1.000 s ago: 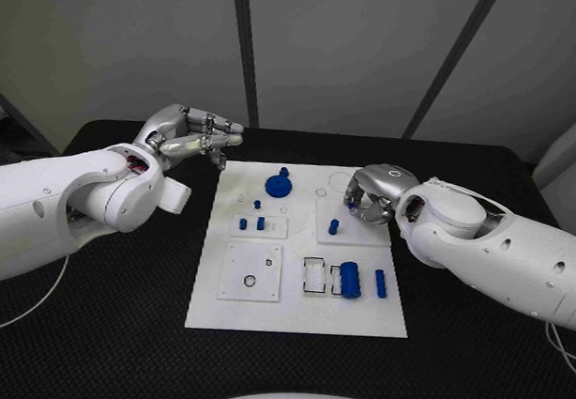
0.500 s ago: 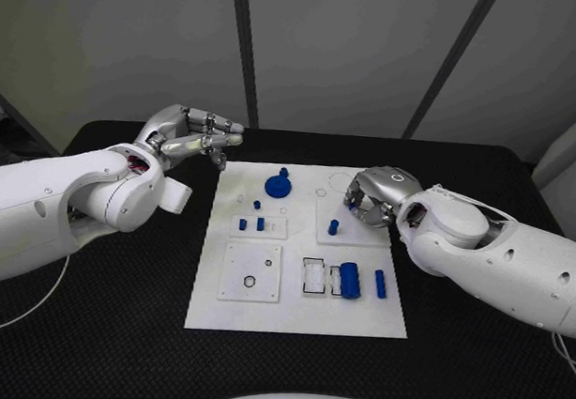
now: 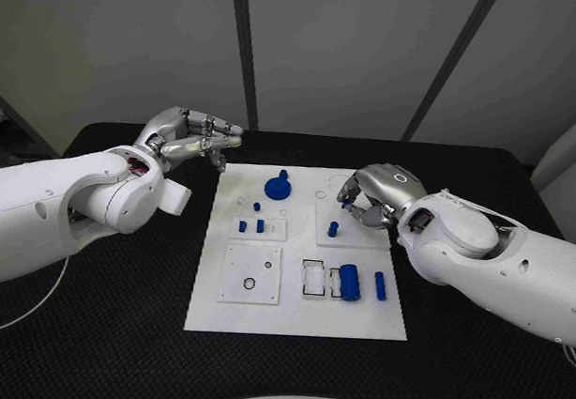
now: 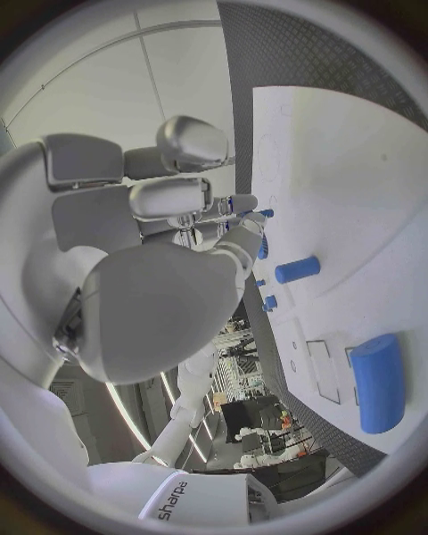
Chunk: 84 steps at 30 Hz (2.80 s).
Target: Assemble the parts on the task board
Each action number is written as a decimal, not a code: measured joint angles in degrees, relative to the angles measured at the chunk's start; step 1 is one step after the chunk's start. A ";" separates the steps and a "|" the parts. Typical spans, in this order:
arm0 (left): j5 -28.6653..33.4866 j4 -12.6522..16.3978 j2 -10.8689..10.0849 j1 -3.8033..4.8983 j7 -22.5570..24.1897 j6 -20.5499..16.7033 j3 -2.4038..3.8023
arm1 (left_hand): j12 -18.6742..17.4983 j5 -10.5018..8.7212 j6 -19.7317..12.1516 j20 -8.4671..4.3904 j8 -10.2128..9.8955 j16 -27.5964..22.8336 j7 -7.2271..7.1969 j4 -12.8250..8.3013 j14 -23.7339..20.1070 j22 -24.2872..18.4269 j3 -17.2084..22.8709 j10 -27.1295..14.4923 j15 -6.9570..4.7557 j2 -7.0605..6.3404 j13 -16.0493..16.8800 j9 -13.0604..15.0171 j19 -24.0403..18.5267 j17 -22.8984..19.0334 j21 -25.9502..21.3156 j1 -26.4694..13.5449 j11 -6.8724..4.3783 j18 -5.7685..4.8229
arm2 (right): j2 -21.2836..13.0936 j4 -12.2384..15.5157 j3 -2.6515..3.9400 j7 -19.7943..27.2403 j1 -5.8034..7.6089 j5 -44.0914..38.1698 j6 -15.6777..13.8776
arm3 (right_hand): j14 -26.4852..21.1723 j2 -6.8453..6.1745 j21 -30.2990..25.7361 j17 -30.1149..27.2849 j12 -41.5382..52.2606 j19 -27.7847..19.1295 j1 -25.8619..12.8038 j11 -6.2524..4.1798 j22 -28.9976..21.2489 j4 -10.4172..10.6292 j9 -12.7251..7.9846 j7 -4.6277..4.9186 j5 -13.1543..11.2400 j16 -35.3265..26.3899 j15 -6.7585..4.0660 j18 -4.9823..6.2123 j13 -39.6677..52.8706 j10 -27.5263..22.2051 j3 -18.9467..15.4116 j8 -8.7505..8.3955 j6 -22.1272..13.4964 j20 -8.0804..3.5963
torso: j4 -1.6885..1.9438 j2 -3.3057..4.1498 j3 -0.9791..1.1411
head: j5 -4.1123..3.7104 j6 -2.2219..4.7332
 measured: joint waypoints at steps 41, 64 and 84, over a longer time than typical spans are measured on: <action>0.14 -0.40 1.96 -0.02 -0.04 0.86 0.00 | 0.00 0.00 0.00 0.00 0.00 -0.19 -0.01 0.00 0.00 -0.09 0.00 -0.40 0.00 -0.01 -0.12 0.01 0.00 -0.13 -0.23 0.00 0.01 0.00 | 10.20 4.13 -2.65 2.90 -4.71 5.18 2.06 | 0.00 -0.47 0.00 -0.14 -0.45 0.00 -0.92 -0.32 0.03 -0.15 -0.15 0.12 -0.47 -0.01 0.00 0.01 -0.06 0.32 0.15 -0.35 0.11 0.01 | 0.12 0.07 -0.10 | 5.33 -2.05; 0.18 -0.65 2.51 -0.02 -0.06 1.46 0.00 | 0.00 0.00 0.00 0.00 -0.23 -0.18 -0.01 0.00 0.00 -0.08 0.00 -0.40 0.00 -0.01 -0.11 0.02 0.00 -0.19 -0.22 0.00 0.01 0.00 | 10.91 3.31 -3.83 3.30 -4.69 4.25 3.44 | 0.00 -0.47 0.00 -0.14 -0.45 0.00 -0.92 -0.30 0.03 -0.14 -0.18 0.06 -0.48 -0.01 0.01 0.02 -0.03 0.30 0.14 -0.51 0.04 0.01 | 0.04 0.06 -0.08 | 6.05 -2.89; 0.20 -0.82 2.76 -0.02 -0.16 1.84 -0.01 | 0.00 0.00 0.00 0.00 -0.23 -0.18 -0.01 0.00 0.00 -0.13 0.00 -0.60 0.00 -0.01 -0.17 -0.03 0.00 -0.24 -0.44 0.00 0.21 0.00 | 11.72 2.75 -4.22 3.12 -4.81 2.84 5.56 | 0.00 -0.17 0.00 -0.26 -0.46 0.00 -1.23 -0.29 -0.03 -0.30 -0.14 0.17 -0.49 -0.01 0.01 0.02 0.00 0.29 -0.01 -0.99 0.15 0.01 | 0.06 0.07 -0.07 | 6.29 -3.27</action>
